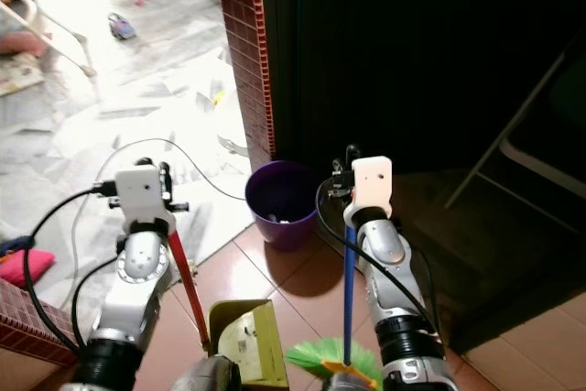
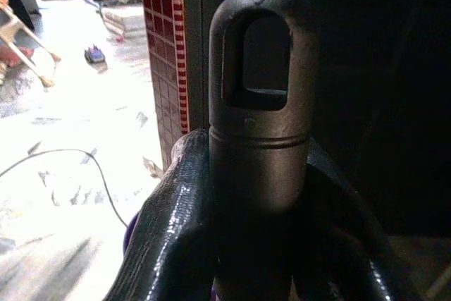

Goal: Sweep floor

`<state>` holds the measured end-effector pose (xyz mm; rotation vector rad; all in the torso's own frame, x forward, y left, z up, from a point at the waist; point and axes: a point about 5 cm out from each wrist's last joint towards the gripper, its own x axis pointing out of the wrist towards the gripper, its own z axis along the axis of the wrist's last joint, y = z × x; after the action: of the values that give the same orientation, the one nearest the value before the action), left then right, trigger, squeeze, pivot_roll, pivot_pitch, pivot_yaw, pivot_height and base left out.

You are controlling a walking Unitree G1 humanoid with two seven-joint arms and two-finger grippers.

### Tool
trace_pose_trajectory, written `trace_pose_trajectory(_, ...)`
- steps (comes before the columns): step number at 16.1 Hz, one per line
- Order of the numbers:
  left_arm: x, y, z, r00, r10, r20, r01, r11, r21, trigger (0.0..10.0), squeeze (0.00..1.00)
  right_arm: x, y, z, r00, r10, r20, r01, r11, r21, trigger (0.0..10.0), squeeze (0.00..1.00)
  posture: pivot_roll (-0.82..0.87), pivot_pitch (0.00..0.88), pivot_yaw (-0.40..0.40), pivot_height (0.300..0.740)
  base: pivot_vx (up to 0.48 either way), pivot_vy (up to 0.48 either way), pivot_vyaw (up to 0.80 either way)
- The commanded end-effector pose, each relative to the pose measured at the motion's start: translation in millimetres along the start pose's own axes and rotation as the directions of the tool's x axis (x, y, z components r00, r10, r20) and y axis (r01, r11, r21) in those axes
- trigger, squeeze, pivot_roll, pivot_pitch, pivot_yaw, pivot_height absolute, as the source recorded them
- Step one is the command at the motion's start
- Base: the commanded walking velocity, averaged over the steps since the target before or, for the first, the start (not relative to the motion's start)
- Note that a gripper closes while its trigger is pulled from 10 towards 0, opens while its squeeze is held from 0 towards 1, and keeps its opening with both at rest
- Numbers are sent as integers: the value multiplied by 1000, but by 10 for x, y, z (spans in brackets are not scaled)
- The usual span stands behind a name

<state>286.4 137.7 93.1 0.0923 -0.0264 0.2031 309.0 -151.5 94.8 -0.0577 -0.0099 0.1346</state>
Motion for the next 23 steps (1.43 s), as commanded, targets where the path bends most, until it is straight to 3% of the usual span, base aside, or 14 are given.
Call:
trace_pose_trajectory(1,12,34,85,999,5,34,-5,1000,5,10000,0,55,51,160,998,23,60,-23,1000,0,10000,0,-94,0,66,740,0,0,0)
trace_pose_trajectory(6,38,5,38,1000,-10,11,10,1000,-20,10000,0,23,96,269,992,58,113,-49,996,-80,10000,0,-109,0,69,740,0,-288,190)
trace_pose_trajectory(13,46,-18,24,1000,-21,7,21,1000,-13,10000,0,130,58,805,942,78,326,3,971,-241,10000,0,-114,0,71,740,0,-454,0)
trace_pose_trajectory(20,55,36,40,999,15,34,-16,1000,25,10000,0,137,93,892,928,113,356,-22,968,-249,10000,0,-113,0,68,740,0,0,0)
trace_pose_trajectory(23,62,24,66,999,7,49,-8,1000,22,10000,0,109,130,1010,899,123,421,20,947,-319,10000,0,-113,0,67,740,0,0,0)
